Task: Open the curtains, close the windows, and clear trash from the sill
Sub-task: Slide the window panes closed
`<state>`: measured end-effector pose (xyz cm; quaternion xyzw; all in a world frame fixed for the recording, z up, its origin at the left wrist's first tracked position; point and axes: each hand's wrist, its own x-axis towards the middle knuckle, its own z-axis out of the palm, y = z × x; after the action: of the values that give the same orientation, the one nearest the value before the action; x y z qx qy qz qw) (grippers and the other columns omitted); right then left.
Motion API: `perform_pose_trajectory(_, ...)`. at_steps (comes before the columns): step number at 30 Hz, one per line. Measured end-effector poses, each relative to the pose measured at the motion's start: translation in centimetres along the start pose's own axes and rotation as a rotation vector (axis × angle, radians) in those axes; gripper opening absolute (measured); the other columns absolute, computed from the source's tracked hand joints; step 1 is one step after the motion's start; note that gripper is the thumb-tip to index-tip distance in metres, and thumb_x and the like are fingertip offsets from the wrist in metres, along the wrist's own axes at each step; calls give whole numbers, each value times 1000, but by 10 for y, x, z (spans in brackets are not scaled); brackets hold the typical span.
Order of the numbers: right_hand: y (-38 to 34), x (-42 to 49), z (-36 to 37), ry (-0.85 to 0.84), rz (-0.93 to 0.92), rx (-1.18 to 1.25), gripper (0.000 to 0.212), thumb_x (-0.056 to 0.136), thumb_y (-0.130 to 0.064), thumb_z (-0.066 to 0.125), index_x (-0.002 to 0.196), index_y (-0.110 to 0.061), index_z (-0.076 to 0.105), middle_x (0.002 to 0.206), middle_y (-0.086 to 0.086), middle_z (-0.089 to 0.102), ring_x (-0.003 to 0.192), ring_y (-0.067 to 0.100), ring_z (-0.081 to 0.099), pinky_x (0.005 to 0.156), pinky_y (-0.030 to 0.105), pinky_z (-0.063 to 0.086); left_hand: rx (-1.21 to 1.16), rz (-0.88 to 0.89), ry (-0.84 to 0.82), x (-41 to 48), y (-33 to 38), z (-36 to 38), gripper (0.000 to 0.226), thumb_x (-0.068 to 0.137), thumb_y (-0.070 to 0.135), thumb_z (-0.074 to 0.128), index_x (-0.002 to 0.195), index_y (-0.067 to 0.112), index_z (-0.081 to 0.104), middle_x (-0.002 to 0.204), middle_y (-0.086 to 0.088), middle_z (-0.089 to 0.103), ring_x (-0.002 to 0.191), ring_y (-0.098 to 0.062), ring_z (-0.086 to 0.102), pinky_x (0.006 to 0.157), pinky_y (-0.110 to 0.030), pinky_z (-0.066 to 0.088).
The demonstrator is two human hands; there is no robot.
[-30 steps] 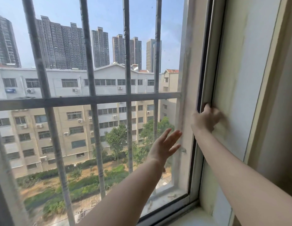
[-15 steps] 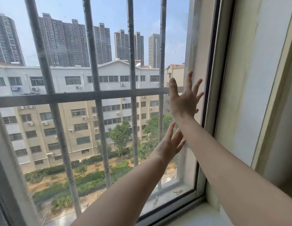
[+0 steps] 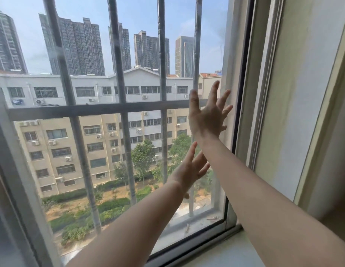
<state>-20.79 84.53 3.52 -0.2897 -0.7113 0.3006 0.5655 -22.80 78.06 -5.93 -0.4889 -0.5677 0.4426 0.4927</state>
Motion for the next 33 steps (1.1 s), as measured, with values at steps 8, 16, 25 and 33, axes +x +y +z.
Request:
perform_pose_trajectory(8,-22,-38,10,-63,-131,9,72,81,-68,30,145,-39,14,157,3,3,142,35,3,103,69,12,25,55,22,-44,-5,17,84,81,77,13,144,28,-13,155,-6,-16,139,-35,-12,109,-62,13)
perform_pose_trajectory(16,44,17,-38,5,421,158,46,91,-46,36,112,-8,52,99,5,57,106,30,51,81,37,38,40,-11,5,-72,-13,19,87,78,79,19,144,24,6,154,-16,6,139,-37,12,102,-65,12)
perform_pose_trajectory(25,37,-6,-25,-41,227,70,47,90,-54,42,62,-16,47,60,-5,48,55,15,44,50,27,29,-66,-143,-149,-94,-12,5,68,68,65,59,123,32,36,120,3,51,114,-18,49,100,-44,40)
perform_pose_trajectory(33,-3,-50,-5,-226,118,144,45,87,-58,46,60,-23,39,60,-5,44,56,11,40,49,28,27,-74,-48,-177,-150,-20,11,94,82,38,60,145,17,-6,156,-9,-4,142,-30,1,105,-59,-5)
